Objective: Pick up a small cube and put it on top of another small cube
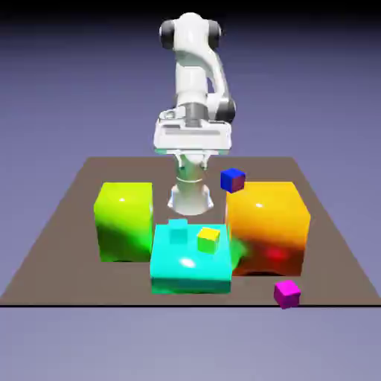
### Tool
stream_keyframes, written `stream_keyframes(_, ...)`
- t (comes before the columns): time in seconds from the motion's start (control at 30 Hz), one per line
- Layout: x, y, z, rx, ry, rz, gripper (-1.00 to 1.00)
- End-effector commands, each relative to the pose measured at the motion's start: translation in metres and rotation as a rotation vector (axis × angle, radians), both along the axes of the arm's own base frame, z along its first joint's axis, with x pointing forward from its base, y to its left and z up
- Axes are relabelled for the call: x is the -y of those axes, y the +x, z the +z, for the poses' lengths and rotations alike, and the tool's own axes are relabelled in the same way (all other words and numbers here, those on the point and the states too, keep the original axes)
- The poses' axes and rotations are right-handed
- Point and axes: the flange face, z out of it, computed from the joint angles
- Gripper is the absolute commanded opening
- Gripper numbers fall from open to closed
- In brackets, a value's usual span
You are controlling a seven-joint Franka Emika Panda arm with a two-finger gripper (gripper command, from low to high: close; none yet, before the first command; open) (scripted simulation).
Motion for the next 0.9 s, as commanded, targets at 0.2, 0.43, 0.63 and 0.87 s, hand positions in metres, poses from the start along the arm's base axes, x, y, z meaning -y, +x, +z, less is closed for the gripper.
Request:
stream_keyframes(0.2, -0.058, 0.062, -0.036, -0.246, -0.088, 0.084, 0.0)
stream_keyframes(0.43, -0.12, 0.108, -0.085, -0.476, -0.16, 0.156, 0.0)
stream_keyframes(0.63, -0.172, 0.136, -0.131, -0.652, -0.207, 0.206, 0.0)
stream_keyframes(0.87, -0.225, 0.157, -0.18, -0.831, -0.238, 0.244, 0.0)
